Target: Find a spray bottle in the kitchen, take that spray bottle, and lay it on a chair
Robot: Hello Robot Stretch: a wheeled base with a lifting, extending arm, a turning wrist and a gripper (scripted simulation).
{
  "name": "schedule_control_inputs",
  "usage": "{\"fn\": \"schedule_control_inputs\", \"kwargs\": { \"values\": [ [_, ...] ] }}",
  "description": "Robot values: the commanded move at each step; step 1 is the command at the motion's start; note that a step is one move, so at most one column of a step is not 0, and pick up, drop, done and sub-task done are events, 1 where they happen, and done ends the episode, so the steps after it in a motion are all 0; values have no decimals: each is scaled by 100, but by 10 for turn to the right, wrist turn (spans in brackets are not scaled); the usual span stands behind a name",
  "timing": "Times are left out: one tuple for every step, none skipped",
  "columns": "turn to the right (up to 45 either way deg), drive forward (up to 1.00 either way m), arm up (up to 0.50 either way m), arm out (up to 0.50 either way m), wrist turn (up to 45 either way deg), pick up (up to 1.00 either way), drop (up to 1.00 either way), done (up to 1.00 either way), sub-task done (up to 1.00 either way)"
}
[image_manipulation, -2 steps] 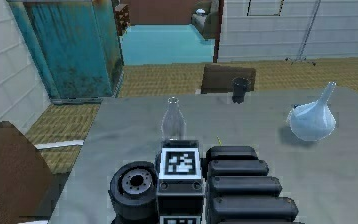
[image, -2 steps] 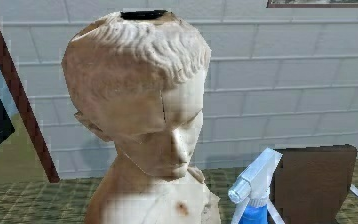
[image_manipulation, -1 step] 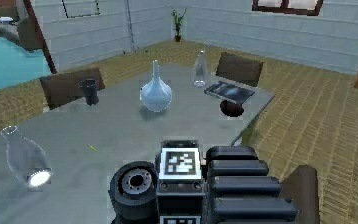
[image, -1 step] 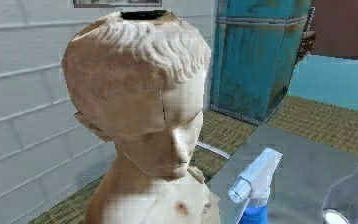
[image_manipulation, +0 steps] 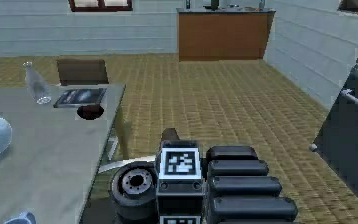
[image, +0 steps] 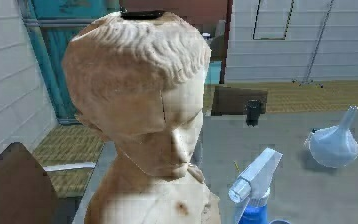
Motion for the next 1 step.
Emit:
{"fn": "schedule_control_inputs", "kwargs": {
  "values": [
    [450, 0, 0, 0, 0, 0, 0, 0, 0]
  ]
}}
